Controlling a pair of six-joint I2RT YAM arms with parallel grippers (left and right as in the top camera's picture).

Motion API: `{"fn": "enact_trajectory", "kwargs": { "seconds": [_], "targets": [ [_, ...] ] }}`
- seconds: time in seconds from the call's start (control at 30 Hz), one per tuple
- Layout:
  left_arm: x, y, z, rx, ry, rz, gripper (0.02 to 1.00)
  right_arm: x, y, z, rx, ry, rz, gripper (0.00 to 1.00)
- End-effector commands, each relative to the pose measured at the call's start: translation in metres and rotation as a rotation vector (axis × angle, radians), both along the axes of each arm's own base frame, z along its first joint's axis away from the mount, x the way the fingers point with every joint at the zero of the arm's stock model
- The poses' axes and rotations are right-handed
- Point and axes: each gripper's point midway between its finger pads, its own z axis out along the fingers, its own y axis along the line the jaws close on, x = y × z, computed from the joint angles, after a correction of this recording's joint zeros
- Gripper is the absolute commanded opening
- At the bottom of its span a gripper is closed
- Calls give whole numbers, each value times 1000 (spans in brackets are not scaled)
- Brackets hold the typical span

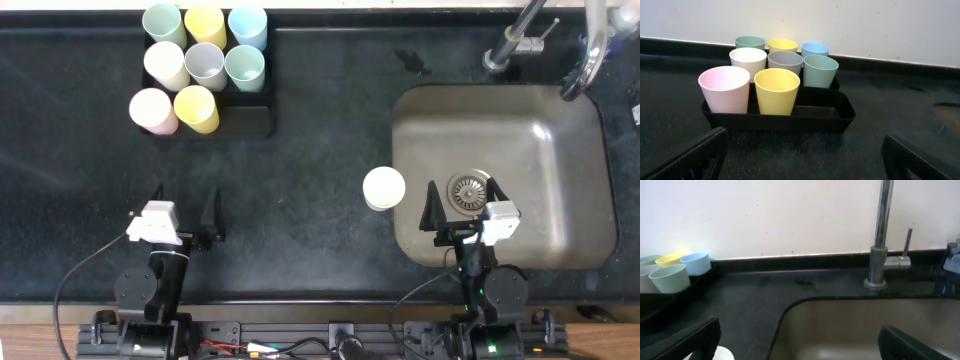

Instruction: Store Cups

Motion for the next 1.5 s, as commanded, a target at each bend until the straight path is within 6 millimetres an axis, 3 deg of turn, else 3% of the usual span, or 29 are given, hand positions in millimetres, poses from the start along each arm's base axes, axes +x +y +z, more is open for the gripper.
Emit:
{"fn": "enact_trajectory", "kwargs": {
  "seconds": [0.03, 0.3, 0.5, 0.7, 0.87, 1.07, 1.23, 1.5],
  "targets": [
    [0, 0, 1, -9, -7, -2, 1000, -2, 6, 14, 36, 20, 32, 998],
    [0, 0, 1, -9, -6, -2, 1000, 3, 6, 74, 21, 162, 29, 996],
    [0, 0, 1, -9, -7, -2, 1000, -1, 10, 118, -4, 361, 53, 993],
    [0, 0, 1, -9, -6, -2, 1000, -9, 10, 135, -53, 626, 59, 998],
    [0, 0, 1, -9, -7, -2, 998, -6, 23, 126, -113, 828, 161, 998],
    [0, 0, 1, -9, -7, -2, 998, -1, 48, 88, -66, 1072, 316, 996],
    [0, 0, 1, -9, -7, -2, 1000, -1, 49, 53, -52, 1273, 319, 996],
    [0, 0, 1, -9, -7, -2, 1000, 8, 54, 14, -103, 1437, 338, 998]
  ]
}}
